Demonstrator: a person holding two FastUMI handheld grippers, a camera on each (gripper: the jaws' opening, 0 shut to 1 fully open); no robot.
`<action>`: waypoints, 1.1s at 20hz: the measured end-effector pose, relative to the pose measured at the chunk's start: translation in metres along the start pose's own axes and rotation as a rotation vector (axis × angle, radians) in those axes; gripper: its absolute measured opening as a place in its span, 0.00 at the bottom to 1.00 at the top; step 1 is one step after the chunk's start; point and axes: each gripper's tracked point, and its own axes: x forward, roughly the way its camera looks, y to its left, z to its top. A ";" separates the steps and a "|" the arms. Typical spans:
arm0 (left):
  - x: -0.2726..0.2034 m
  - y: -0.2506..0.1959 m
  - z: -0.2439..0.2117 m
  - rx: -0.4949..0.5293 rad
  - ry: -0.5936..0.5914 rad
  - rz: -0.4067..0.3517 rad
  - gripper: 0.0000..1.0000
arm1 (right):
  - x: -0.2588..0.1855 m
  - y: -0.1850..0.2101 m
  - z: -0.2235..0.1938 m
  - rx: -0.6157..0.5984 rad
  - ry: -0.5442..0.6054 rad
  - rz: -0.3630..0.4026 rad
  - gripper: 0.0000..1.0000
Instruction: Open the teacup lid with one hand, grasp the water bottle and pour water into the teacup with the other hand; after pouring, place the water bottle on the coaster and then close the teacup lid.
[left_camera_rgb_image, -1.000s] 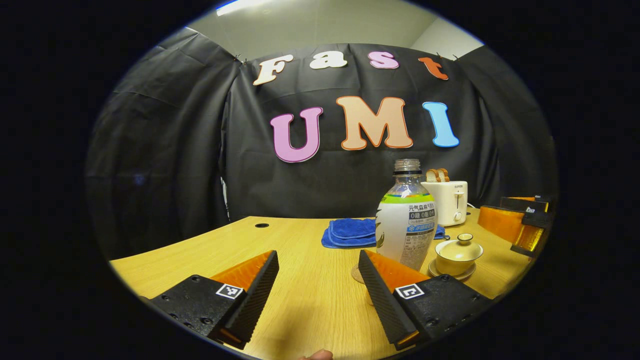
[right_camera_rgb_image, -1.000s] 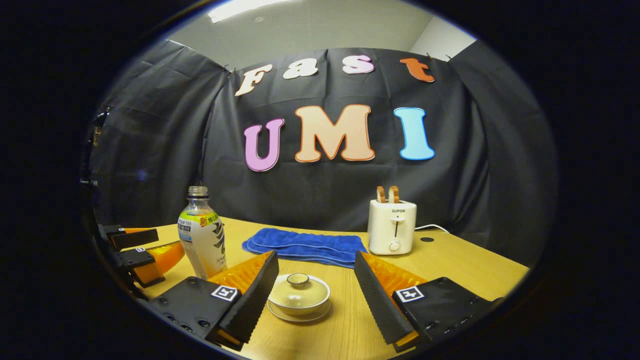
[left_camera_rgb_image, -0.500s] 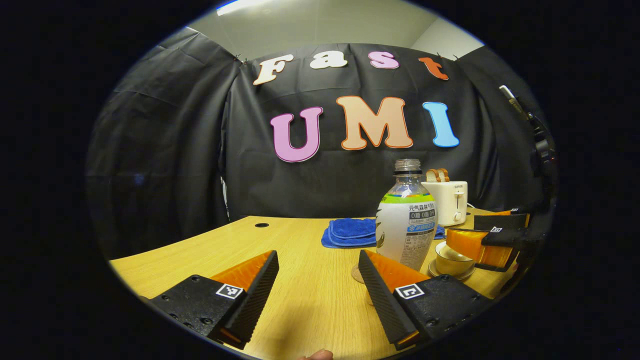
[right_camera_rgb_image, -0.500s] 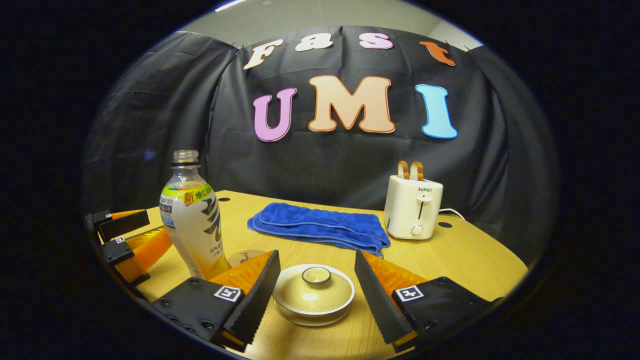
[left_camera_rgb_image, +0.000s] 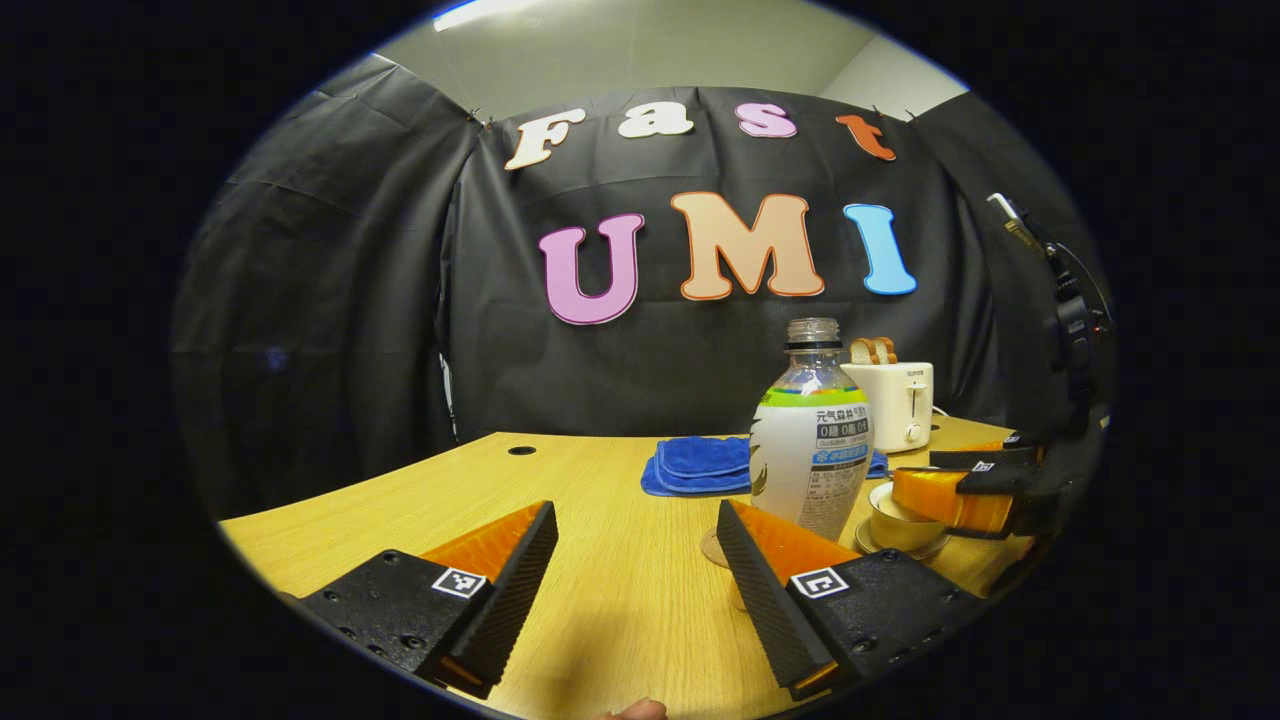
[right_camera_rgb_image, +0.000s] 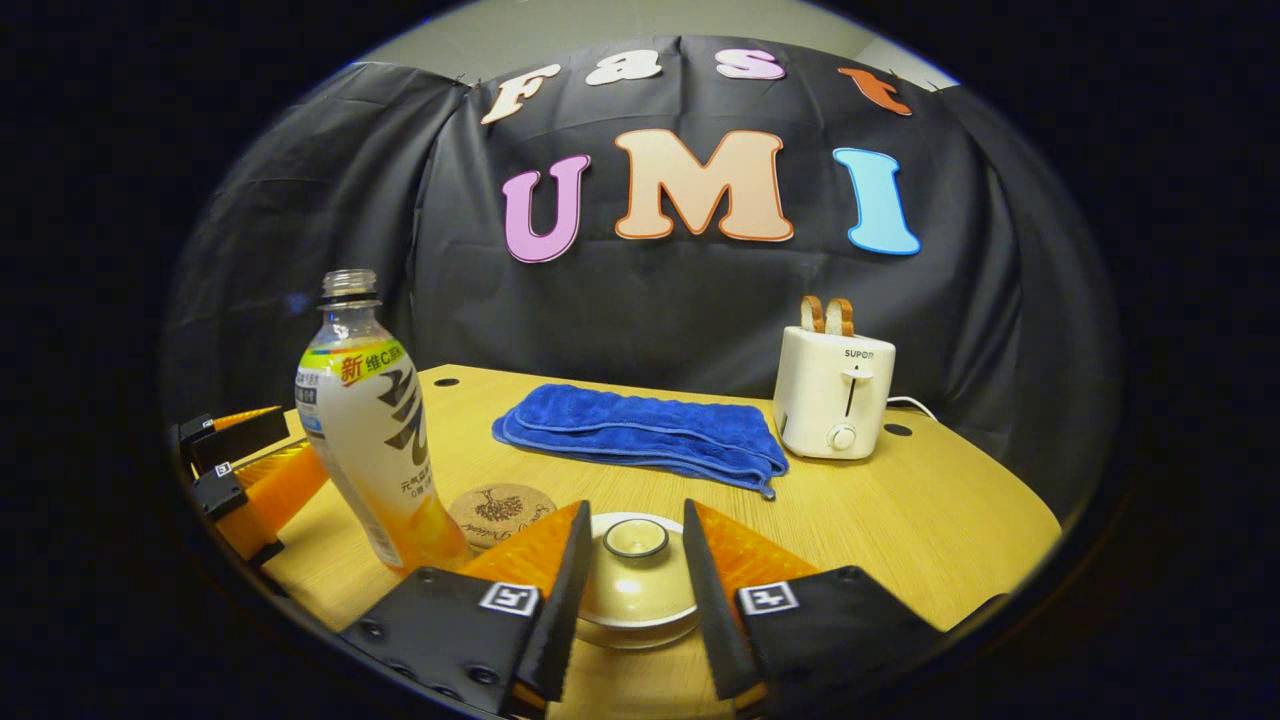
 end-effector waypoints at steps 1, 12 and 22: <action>0.000 0.000 0.000 0.000 0.000 0.000 0.94 | 0.001 -0.001 -0.002 -0.007 0.007 -0.001 0.60; 0.000 -0.001 -0.002 -0.006 0.006 0.004 0.94 | -0.002 0.001 -0.001 0.030 0.023 0.023 0.29; 0.000 0.002 0.000 0.006 0.002 0.026 0.94 | -0.040 0.001 0.039 0.026 -0.086 0.045 0.28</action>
